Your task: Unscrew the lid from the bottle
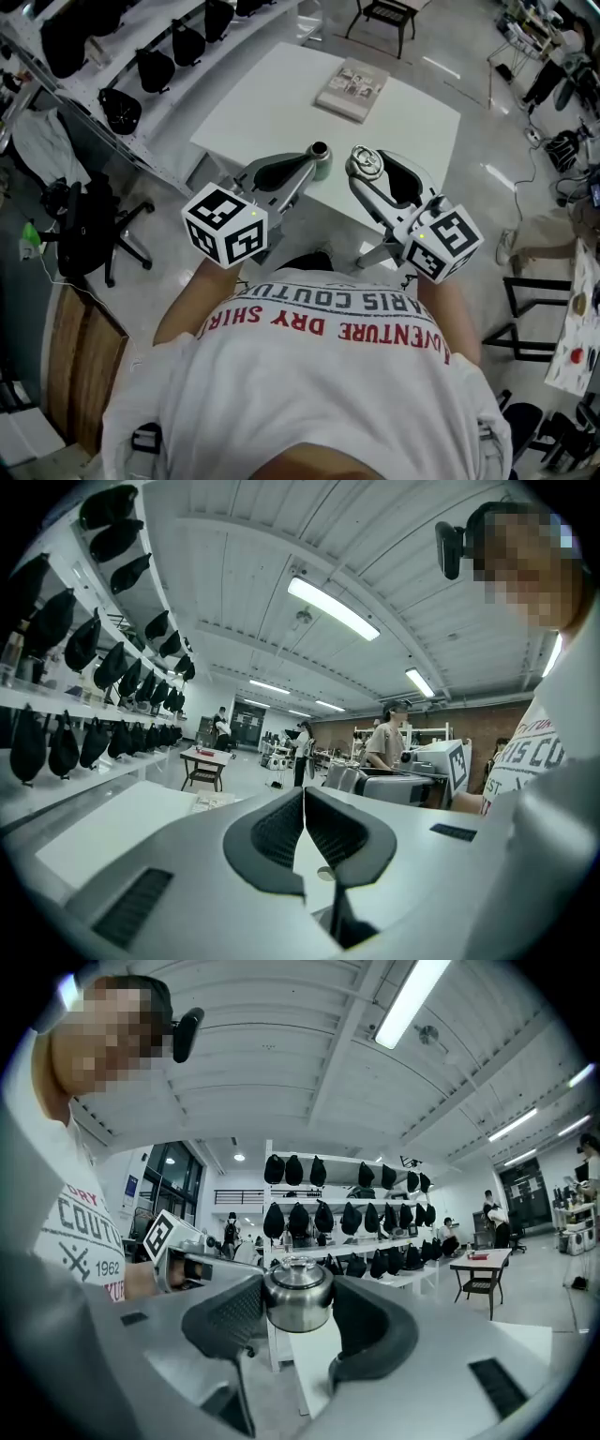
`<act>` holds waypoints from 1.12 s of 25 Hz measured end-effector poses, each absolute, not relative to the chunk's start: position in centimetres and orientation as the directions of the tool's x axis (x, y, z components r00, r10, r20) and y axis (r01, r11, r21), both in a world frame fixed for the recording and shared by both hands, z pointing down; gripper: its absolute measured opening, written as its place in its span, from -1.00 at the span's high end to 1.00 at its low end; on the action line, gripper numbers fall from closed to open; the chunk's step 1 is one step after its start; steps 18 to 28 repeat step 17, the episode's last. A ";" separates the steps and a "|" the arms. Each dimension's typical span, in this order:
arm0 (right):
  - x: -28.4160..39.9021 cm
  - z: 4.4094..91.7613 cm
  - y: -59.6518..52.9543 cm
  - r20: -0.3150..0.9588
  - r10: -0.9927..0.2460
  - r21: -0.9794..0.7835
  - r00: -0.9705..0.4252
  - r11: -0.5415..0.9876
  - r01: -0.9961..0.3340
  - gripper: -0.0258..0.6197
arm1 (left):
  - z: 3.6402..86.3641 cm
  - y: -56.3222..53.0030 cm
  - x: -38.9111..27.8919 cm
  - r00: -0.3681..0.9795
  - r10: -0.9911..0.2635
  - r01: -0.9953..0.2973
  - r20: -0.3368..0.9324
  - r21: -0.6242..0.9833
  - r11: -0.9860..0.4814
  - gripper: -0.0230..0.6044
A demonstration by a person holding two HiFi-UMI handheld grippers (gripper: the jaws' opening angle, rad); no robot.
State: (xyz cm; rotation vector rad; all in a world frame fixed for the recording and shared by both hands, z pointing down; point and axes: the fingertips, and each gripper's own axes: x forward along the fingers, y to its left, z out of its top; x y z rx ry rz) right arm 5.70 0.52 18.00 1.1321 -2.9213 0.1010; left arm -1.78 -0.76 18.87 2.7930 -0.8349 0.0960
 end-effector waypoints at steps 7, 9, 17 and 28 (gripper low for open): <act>6.4 18.2 0.0 0.030 -0.683 -0.071 -0.730 0.727 -0.683 0.18 | 19.2 -1.3 -1.3 0.827 -0.541 -0.561 0.153 0.180 -0.808 0.83; 6.5 18.4 -0.3 0.034 -0.685 -0.078 -0.728 0.724 -0.685 0.18 | 19.3 -1.6 -1.5 0.823 -0.545 -0.567 0.159 0.181 -0.804 0.83; 6.2 18.8 -0.9 0.041 -0.683 -0.070 -0.729 0.726 -0.684 0.18 | 20.1 -2.0 -1.6 0.814 -0.553 -0.579 0.178 0.182 -0.794 0.83; 6.2 18.8 -0.9 0.041 -0.683 -0.070 -0.729 0.726 -0.684 0.18 | 20.1 -2.0 -1.6 0.814 -0.553 -0.579 0.178 0.182 -0.794 0.83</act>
